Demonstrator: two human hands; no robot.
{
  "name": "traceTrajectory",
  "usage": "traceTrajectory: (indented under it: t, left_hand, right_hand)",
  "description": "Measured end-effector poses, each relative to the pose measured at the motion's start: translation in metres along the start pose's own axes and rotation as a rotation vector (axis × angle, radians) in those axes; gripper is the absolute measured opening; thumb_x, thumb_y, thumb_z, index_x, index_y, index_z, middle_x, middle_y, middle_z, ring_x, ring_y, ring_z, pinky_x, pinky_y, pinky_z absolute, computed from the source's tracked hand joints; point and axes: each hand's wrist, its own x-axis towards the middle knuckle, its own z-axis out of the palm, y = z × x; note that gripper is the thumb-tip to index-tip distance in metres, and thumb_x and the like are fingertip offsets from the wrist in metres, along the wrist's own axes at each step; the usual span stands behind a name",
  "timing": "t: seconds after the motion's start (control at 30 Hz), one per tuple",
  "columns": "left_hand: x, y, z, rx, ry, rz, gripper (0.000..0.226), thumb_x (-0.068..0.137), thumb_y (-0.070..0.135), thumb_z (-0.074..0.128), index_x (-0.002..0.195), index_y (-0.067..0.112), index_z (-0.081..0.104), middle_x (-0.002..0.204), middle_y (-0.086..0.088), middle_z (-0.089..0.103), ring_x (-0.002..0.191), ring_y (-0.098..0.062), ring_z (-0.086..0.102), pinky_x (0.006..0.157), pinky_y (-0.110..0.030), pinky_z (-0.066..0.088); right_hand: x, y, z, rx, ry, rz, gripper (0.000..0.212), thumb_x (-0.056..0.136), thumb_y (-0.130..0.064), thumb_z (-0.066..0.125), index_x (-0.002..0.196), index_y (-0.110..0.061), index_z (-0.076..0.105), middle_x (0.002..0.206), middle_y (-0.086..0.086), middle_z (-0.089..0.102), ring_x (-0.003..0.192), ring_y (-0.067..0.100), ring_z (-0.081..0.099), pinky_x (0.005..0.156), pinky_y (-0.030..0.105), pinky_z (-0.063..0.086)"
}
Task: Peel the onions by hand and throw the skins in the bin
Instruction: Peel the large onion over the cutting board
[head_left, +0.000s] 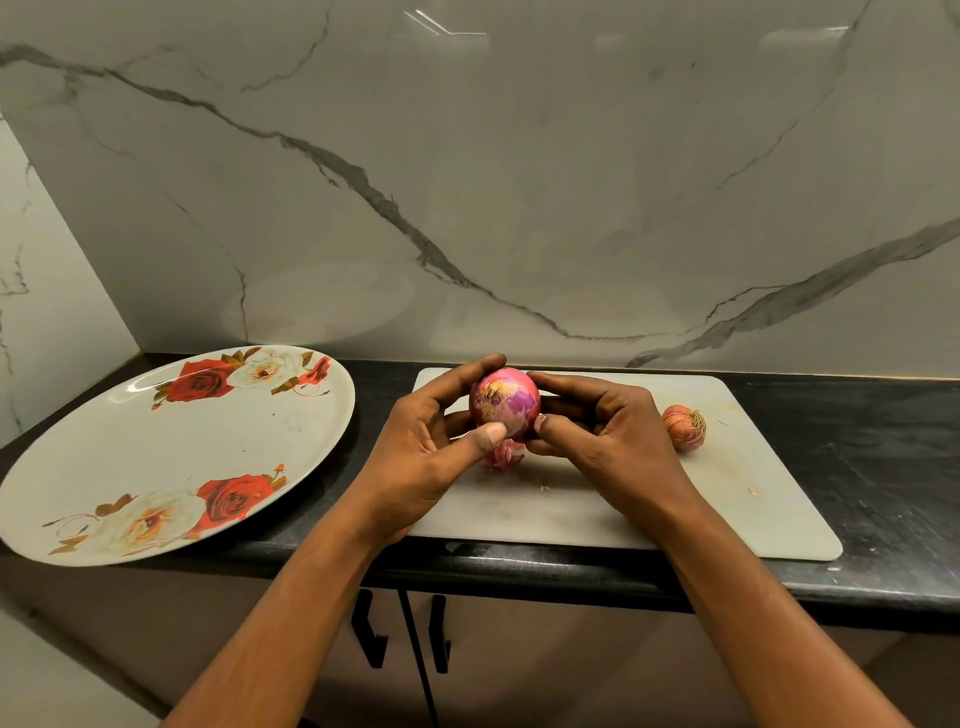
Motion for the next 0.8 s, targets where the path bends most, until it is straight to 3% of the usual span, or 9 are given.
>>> traceTrajectory:
  t: [0.2, 0.3, 0.4, 0.47, 0.8]
  left_hand:
    - [0.0, 0.0005, 0.001, -0.016, 0.009, -0.001, 0.061, 0.093, -0.002, 0.071, 0.149, 0.018, 0.054, 0.145, -0.004, 0.06, 0.127, -0.027, 0.066, 0.097, -0.034, 0.059]
    - [0.001, 0.0003, 0.0011, 0.012, 0.062, 0.011, 0.06, 0.094, -0.002, 0.071, 0.147, 0.019, 0.055, 0.143, -0.006, 0.06, 0.125, -0.027, 0.068, 0.1, -0.037, 0.059]
    - [0.0014, 0.0007, 0.0006, 0.034, 0.091, 0.006, 0.062, 0.092, 0.001, 0.074, 0.147, 0.022, 0.054, 0.142, -0.004, 0.059, 0.122, -0.025, 0.07, 0.098, -0.037, 0.06]
    - [0.001, 0.0013, 0.0007, 0.046, 0.074, 0.001, 0.063, 0.091, 0.006, 0.076, 0.147, 0.024, 0.054, 0.144, -0.004, 0.056, 0.124, -0.025, 0.068, 0.097, -0.036, 0.06]
    - [0.0004, 0.0015, 0.0008, 0.046, 0.077, -0.006, 0.063, 0.087, 0.006, 0.08, 0.143, 0.025, 0.058, 0.144, -0.006, 0.056, 0.122, -0.027, 0.069, 0.094, -0.035, 0.06]
  right_hand:
    - [-0.0006, -0.0031, 0.0022, -0.003, 0.021, 0.0, 0.043, 0.098, 0.011, 0.058, 0.133, -0.012, 0.07, 0.117, 0.005, 0.078, 0.098, 0.019, 0.08, 0.082, 0.031, 0.065]
    - [-0.0016, -0.0044, 0.0009, 0.02, 0.072, -0.019, 0.033, 0.097, 0.0, 0.069, 0.127, -0.013, 0.073, 0.112, 0.004, 0.079, 0.094, 0.02, 0.08, 0.08, 0.034, 0.066]
    - [-0.0031, -0.0036, 0.0013, -0.135, 0.09, -0.097, 0.03, 0.088, -0.022, 0.084, 0.116, -0.015, 0.077, 0.108, -0.003, 0.079, 0.093, 0.016, 0.079, 0.08, 0.036, 0.066]
    - [-0.0036, -0.0036, 0.0033, -0.184, 0.088, -0.129, 0.03, 0.084, -0.025, 0.087, 0.11, -0.015, 0.077, 0.102, -0.004, 0.079, 0.09, 0.014, 0.079, 0.079, 0.033, 0.066]
    - [0.0, 0.0024, 0.0009, -0.136, 0.098, -0.132, 0.011, 0.09, -0.007, 0.081, 0.101, -0.009, 0.081, 0.094, 0.002, 0.081, 0.086, 0.018, 0.08, 0.08, 0.041, 0.067]
